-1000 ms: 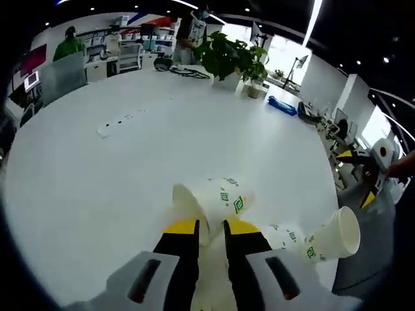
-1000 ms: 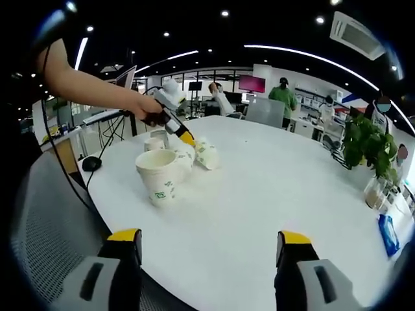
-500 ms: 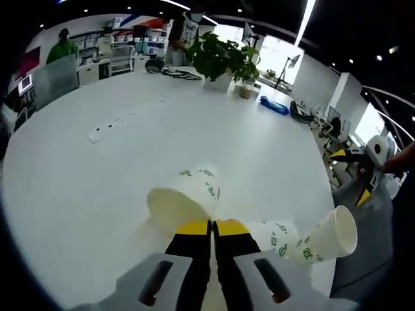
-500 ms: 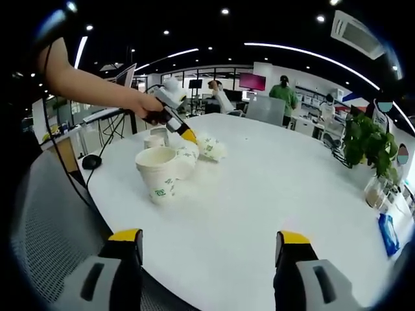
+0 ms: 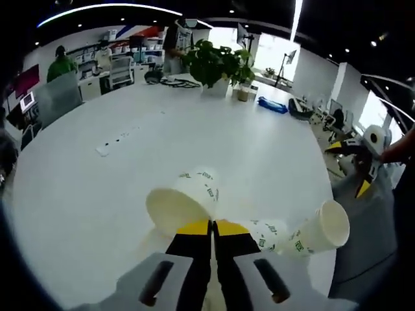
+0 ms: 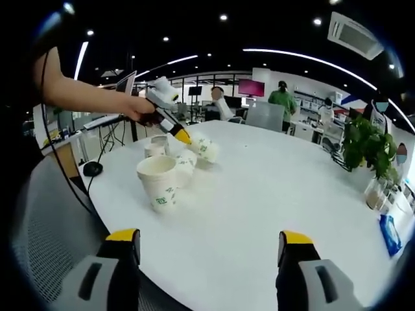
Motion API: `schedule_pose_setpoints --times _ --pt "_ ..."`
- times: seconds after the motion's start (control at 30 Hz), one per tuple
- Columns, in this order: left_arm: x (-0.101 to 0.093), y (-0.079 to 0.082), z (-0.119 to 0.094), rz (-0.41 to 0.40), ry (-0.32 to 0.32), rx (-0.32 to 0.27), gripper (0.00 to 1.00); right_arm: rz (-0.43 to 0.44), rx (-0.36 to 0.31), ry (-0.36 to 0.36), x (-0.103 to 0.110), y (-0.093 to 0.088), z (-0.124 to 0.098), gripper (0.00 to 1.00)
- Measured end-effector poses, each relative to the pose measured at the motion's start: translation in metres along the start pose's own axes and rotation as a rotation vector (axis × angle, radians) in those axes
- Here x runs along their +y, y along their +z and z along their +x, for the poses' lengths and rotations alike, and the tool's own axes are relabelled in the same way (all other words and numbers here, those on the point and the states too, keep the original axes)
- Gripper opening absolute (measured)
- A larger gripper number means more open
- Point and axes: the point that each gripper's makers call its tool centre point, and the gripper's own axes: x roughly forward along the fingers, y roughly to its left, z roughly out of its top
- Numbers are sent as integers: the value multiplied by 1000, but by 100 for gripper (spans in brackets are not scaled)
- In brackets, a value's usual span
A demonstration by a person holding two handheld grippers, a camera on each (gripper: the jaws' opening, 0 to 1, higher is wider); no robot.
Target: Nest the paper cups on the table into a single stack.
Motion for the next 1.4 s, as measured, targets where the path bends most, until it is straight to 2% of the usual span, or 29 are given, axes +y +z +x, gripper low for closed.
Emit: schedule_pose_setpoints --times 0.13,0.23,0.4,0.47,0.53,0.6,0.87,1.0,1.13,1.27,1.4 --pt "-11 2 -6 9 -4 -7 0 3 -12 0 -1 2 0 90" --pt "-27 5 -18 52 -3 1 0 5 -24 2 -1 4 -1 92" --pt "-26 6 -23 72 5 -14 0 3 -30 4 -1 6 -1 93" --pt "-35 7 -32 83 4 -22 0 5 -37 6 -1 7 -1 95" --pt "-36 6 -33 92 0 -26 0 4 -40 7 0 8 0 96" --pt "-47 7 -40 101 -3 -28 0 2 -44 10 0 8 0 98" --pt "-67 9 -59 153 1 -33 0 -3 -56 19 1 10 0 100" --pt "-85 16 -70 154 -15 -60 0 -5 -54 21 1 10 0 100" --pt "-93 20 -76 177 -14 -76 0 -8 -51 21 1 9 1 100" --pt "-93 19 -82 172 -10 -92 0 -11 -47 19 1 9 1 100" --pt "-104 15 -84 178 -15 -74 0 -12 -45 19 1 10 1 100"
